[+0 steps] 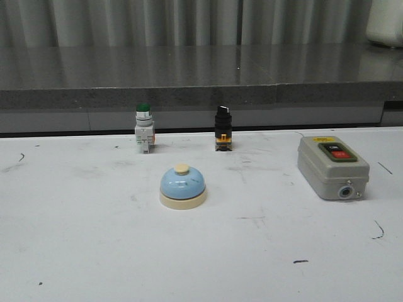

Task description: Place and press bell with both arms

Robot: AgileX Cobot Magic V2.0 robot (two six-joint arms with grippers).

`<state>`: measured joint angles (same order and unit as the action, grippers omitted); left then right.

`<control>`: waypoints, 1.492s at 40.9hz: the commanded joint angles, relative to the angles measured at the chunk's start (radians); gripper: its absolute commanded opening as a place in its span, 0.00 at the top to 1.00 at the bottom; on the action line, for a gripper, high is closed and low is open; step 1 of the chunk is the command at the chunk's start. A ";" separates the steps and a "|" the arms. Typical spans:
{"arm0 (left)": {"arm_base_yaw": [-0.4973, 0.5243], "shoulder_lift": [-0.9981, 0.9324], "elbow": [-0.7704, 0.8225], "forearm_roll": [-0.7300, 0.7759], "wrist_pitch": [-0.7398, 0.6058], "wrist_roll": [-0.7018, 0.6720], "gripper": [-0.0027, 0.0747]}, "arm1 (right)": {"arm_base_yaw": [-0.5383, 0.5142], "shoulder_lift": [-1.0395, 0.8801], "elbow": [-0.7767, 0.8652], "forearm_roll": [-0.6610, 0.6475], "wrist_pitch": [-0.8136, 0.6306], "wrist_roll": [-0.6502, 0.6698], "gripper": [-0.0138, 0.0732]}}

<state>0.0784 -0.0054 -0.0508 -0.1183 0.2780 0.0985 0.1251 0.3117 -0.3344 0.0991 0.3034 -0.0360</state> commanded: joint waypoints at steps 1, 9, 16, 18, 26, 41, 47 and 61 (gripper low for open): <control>0.002 -0.006 0.026 0.021 -0.155 -0.098 0.99 | -0.005 0.006 -0.029 -0.005 -0.075 -0.003 0.91; 0.002 -0.006 0.078 0.026 -0.285 -0.162 0.99 | -0.005 0.006 -0.029 -0.005 -0.075 -0.003 0.91; 0.002 -0.006 0.078 0.026 -0.295 -0.162 0.99 | -0.005 0.006 -0.029 -0.005 -0.075 -0.003 0.91; 0.002 -0.006 0.078 0.026 -0.295 -0.162 0.99 | -0.005 0.006 -0.029 -0.005 -0.075 -0.003 0.91; 0.002 -0.006 0.078 0.026 -0.295 -0.162 0.99 | -0.005 0.006 -0.029 -0.005 -0.075 -0.003 0.91; 0.002 -0.006 0.078 0.026 -0.295 -0.162 0.99 | -0.005 0.006 -0.029 -0.005 -0.075 -0.003 0.91; 0.002 -0.006 0.078 0.026 -0.295 -0.162 0.99 | -0.005 0.006 -0.028 -0.008 -0.079 -0.004 0.91; 0.002 -0.006 0.078 0.026 -0.295 -0.162 0.99 | -0.039 -0.100 0.240 -0.067 -0.296 -0.004 0.91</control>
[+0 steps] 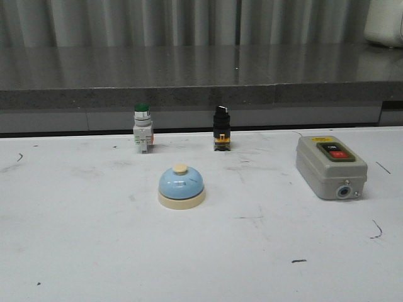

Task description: Place and press bell with both arms

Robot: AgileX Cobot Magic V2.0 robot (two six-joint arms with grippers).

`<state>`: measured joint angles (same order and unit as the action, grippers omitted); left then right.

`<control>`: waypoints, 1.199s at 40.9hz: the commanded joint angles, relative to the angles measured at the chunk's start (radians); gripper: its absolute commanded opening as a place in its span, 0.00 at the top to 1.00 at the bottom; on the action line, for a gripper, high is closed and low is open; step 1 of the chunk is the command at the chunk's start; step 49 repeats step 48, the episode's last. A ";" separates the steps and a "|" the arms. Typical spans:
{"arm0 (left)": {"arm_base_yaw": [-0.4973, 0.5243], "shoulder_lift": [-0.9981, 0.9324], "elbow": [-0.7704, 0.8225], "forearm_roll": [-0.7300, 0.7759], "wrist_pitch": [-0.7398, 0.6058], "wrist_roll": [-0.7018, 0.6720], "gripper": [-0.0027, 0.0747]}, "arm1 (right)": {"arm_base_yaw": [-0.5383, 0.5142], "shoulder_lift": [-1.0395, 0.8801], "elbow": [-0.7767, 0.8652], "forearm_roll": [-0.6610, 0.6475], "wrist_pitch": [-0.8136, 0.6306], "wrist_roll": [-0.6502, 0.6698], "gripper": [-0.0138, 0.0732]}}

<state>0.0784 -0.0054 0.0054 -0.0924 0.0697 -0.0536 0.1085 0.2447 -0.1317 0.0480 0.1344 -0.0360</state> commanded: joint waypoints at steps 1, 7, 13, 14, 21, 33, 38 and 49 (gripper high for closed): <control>0.002 -0.006 0.022 0.000 -0.087 -0.010 0.99 | -0.031 -0.053 0.064 -0.016 -0.134 -0.004 0.91; 0.002 -0.006 0.022 0.000 -0.087 -0.010 0.99 | -0.072 -0.157 0.152 -0.016 -0.074 -0.004 0.91; 0.002 -0.006 0.022 0.000 -0.087 -0.010 0.99 | -0.074 -0.266 0.153 -0.016 0.003 -0.004 0.91; 0.002 -0.006 0.022 0.000 -0.087 -0.010 0.99 | -0.074 -0.277 0.153 -0.016 0.007 -0.004 0.91; 0.002 -0.006 0.022 0.000 -0.087 -0.010 0.99 | -0.073 -0.265 0.153 -0.016 -0.002 -0.004 0.91; 0.002 -0.006 0.022 0.000 -0.087 -0.010 0.99 | -0.073 -0.265 0.153 -0.016 -0.002 -0.004 0.91; 0.002 -0.006 0.022 0.000 -0.087 -0.010 0.99 | -0.073 -0.265 0.153 -0.016 -0.002 -0.004 0.91; 0.002 -0.006 0.022 0.000 -0.087 -0.010 0.99 | -0.073 -0.265 0.153 -0.016 -0.002 -0.004 0.91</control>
